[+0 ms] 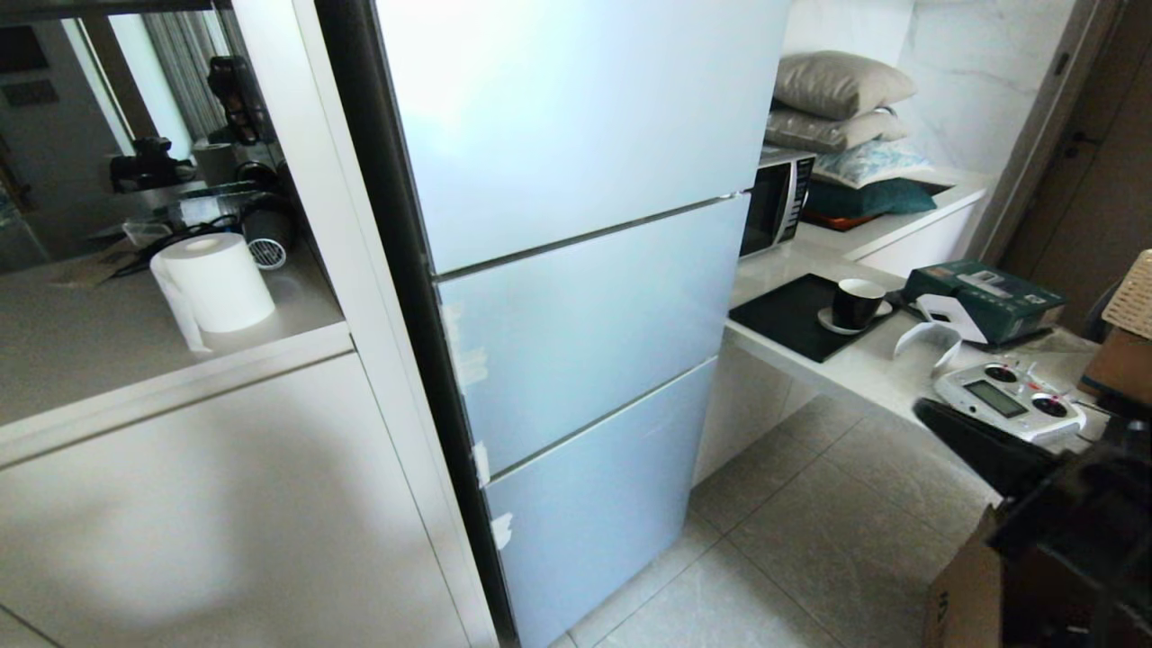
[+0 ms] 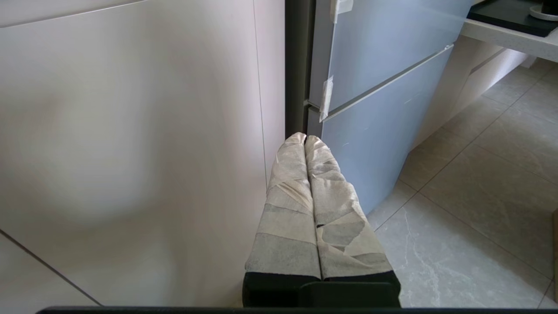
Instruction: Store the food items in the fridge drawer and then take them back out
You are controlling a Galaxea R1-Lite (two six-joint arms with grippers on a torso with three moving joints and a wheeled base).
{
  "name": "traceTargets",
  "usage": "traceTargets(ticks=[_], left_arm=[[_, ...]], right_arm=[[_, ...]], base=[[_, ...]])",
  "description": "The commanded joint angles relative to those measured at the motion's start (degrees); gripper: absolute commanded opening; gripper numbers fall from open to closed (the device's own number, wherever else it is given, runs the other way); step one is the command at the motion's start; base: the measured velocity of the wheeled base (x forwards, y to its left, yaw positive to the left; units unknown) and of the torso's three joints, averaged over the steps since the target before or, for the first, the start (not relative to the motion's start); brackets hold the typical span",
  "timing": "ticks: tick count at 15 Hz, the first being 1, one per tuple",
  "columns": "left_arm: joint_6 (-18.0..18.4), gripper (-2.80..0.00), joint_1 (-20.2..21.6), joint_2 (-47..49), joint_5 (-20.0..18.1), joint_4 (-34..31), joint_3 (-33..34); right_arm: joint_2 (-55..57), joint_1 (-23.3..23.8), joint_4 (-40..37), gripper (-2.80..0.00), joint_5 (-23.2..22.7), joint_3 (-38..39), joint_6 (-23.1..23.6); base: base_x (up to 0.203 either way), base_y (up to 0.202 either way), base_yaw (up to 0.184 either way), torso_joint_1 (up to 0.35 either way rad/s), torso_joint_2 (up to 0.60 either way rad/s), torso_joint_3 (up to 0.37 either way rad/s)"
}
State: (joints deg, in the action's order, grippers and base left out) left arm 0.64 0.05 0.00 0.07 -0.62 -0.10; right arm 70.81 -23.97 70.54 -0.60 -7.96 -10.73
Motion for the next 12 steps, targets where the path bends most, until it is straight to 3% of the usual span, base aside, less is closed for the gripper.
traceTargets(ticks=[1, 3, 5, 8, 12], left_arm=[[0.0, -2.8, 0.0, 0.1, 0.0, 0.0, 0.0], [0.0, -2.8, 0.0, 0.1, 0.0, 0.0, 0.0], [0.0, -2.8, 0.0, 0.1, 0.0, 0.0, 0.0], [0.1, -2.8, 0.0, 0.1, 0.0, 0.0, 0.0], [0.0, -2.8, 0.0, 0.1, 0.0, 0.0, 0.0]], right_arm=[[-16.4, 1.3, -6.6, -2.8, 8.0, 3.6, 3.8], [-25.0, 1.9, -16.9, -2.8, 15.1, 4.5, 6.3], [-32.8, 4.7, -30.2, -2.8, 16.4, 6.1, 7.4], [-43.0, 15.6, -45.1, -2.8, 8.8, 7.6, 10.3], [-59.0, 21.2, -63.4, -2.8, 1.7, 7.9, 16.5]], base=[[0.0, 0.0, 0.0, 0.0, 0.0, 0.0], [0.0, 0.0, 0.0, 0.0, 0.0, 0.0], [0.0, 0.0, 0.0, 0.0, 0.0, 0.0], [0.0, 0.0, 0.0, 0.0, 0.0, 0.0], [0.0, 0.0, 0.0, 0.0, 0.0, 0.0]])
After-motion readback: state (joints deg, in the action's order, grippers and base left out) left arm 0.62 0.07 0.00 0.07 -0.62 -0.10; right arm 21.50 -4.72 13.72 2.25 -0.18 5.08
